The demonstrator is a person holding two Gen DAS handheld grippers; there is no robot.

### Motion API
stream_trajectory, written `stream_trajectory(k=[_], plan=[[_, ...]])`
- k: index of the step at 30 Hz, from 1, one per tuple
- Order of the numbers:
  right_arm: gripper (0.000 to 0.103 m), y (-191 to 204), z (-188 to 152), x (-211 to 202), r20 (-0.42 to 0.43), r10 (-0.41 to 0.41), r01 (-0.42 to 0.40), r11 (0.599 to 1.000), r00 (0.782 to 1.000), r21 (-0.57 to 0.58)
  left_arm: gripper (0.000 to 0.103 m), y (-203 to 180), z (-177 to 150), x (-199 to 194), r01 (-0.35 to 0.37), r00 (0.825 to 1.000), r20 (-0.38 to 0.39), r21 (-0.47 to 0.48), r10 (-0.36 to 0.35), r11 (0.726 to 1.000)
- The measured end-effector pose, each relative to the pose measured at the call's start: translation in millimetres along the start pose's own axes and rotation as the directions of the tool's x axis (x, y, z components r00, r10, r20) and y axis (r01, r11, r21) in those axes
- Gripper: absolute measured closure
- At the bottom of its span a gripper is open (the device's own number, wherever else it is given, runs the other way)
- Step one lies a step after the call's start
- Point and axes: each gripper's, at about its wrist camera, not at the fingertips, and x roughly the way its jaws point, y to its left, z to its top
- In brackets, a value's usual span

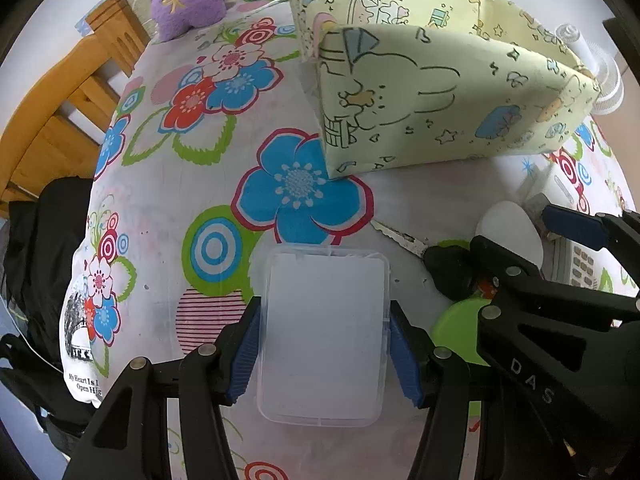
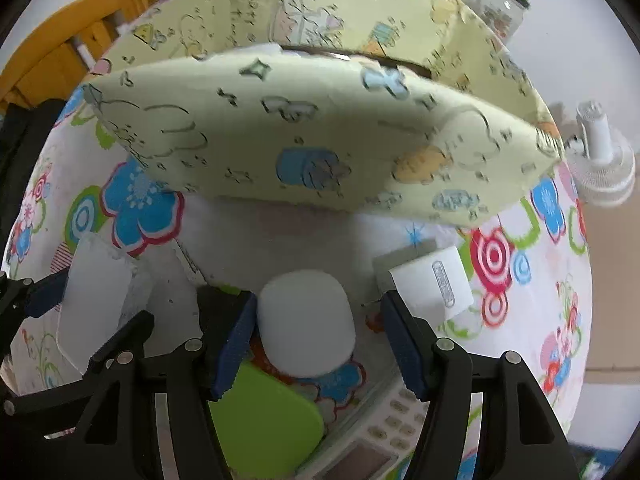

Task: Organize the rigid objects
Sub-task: 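Lift the clear case with the left tool while the right gripper closes on the white round object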

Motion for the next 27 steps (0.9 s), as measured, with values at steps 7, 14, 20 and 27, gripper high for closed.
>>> stream_trajectory(k=[7, 14, 20, 27], plan=[[0.035, 4.0, -4.2, 1.8, -0.018, -0.015, 0.017, 0.996, 1.000, 0.087, 0.042, -1.9, 2.8, 0.1, 0.002, 1.000, -0.008, -0.006, -0.002, 1.000], [0.050, -3.0, 1.8, 6.7, 0.001, 0.005, -0.005, 0.992, 1.000, 0.123, 0.042, -5.8, 7.7, 1.3, -0.008, 1.000, -0.006, 0.016, 0.008, 1.000], [0.051, -15.4, -4.1, 3.6, 0.038, 0.071, -0.077, 0.980, 0.997, 0.181, 0.043, -10.4, 10.3, 0.8, 0.029, 0.999, -0.016, 0.014, -0.029, 0.999], [0.051, -34.8, -3.2, 4.4, 0.027, 0.104, -0.108, 0.972, 0.994, 0.211, 0.043, -16.7, 17.6, -4.9, 0.040, 0.999, -0.003, 0.031, -0.040, 0.999]])
